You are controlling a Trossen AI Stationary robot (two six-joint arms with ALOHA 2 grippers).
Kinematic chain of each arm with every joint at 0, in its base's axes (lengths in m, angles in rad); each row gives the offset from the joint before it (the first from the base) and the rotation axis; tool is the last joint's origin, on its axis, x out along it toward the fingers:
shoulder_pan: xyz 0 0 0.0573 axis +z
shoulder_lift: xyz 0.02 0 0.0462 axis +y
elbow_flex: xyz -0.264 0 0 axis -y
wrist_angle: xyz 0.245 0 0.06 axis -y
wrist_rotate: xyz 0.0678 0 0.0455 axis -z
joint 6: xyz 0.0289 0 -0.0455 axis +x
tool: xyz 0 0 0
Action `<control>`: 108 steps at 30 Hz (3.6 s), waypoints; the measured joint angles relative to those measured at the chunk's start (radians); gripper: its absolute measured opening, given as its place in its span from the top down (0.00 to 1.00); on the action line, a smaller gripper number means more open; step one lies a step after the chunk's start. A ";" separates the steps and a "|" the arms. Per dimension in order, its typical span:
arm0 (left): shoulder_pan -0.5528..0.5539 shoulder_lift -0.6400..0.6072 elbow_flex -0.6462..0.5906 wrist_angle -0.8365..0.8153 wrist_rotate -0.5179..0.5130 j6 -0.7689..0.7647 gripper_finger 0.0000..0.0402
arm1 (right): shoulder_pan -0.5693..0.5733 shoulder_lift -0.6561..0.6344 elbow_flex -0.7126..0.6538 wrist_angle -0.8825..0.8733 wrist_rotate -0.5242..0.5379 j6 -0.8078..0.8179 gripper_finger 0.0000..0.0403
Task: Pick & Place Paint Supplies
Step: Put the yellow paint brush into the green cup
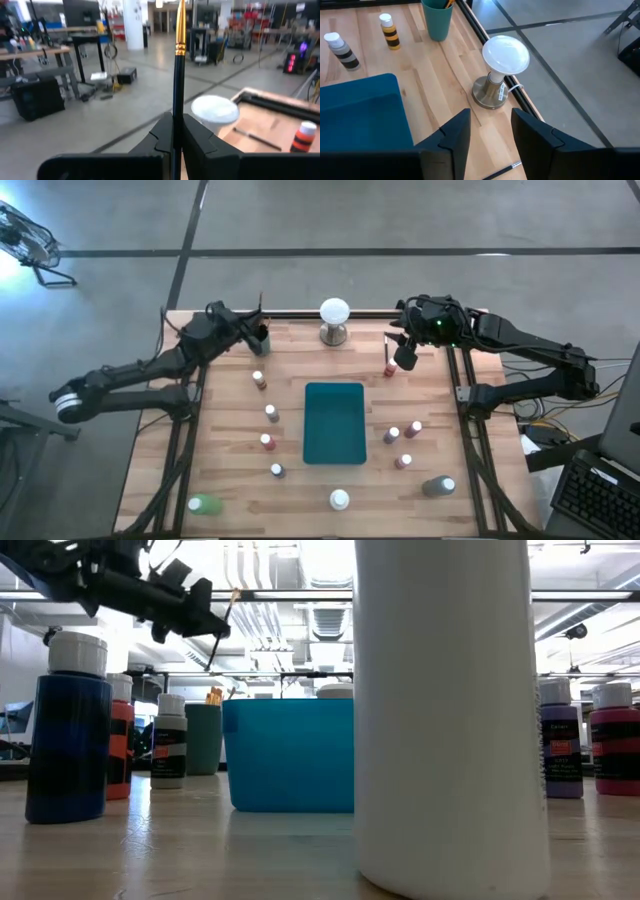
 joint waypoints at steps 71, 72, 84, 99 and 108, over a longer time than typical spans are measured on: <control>0.350 0.313 -0.286 0.689 0.443 -0.124 0.95 | 0.000 0.000 -0.007 0.018 0.000 0.019 0.58; 0.350 0.318 -0.289 0.684 0.442 -0.124 0.95 | 0.000 0.000 -0.007 0.019 0.001 0.018 0.58; 0.350 0.365 -0.339 0.675 0.417 -0.124 0.95 | 0.000 0.000 -0.007 0.026 0.003 0.019 0.61; 0.350 0.367 -0.346 0.625 0.416 -0.130 0.94 | 0.000 0.000 -0.008 0.028 0.002 0.016 0.72; 0.350 0.367 -0.345 0.628 0.417 -0.132 0.90 | 0.000 0.001 -0.008 0.028 0.002 0.016 0.76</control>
